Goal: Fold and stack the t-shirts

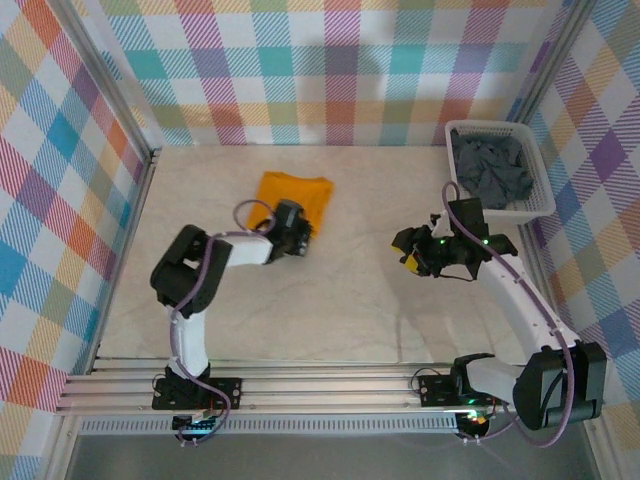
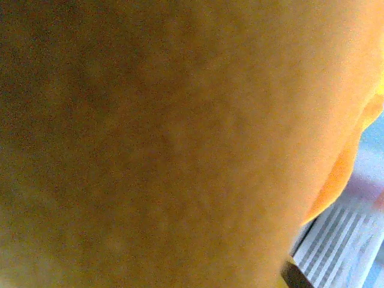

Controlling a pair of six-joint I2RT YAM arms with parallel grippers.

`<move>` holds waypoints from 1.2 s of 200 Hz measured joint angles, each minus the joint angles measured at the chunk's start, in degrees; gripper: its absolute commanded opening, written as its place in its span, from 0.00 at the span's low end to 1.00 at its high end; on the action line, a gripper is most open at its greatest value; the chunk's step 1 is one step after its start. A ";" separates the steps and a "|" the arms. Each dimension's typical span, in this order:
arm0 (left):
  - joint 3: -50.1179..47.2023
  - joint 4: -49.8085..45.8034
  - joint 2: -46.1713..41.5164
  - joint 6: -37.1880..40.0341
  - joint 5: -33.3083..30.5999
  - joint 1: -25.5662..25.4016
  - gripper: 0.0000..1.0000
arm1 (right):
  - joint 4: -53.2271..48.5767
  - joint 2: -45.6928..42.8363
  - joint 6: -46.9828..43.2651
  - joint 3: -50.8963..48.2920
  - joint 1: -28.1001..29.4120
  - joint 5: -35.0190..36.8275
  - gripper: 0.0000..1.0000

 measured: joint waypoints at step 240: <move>25.33 -33.29 -2.78 46.69 12.11 29.05 1.00 | 16.33 5.01 0.72 7.39 -0.20 -1.62 1.00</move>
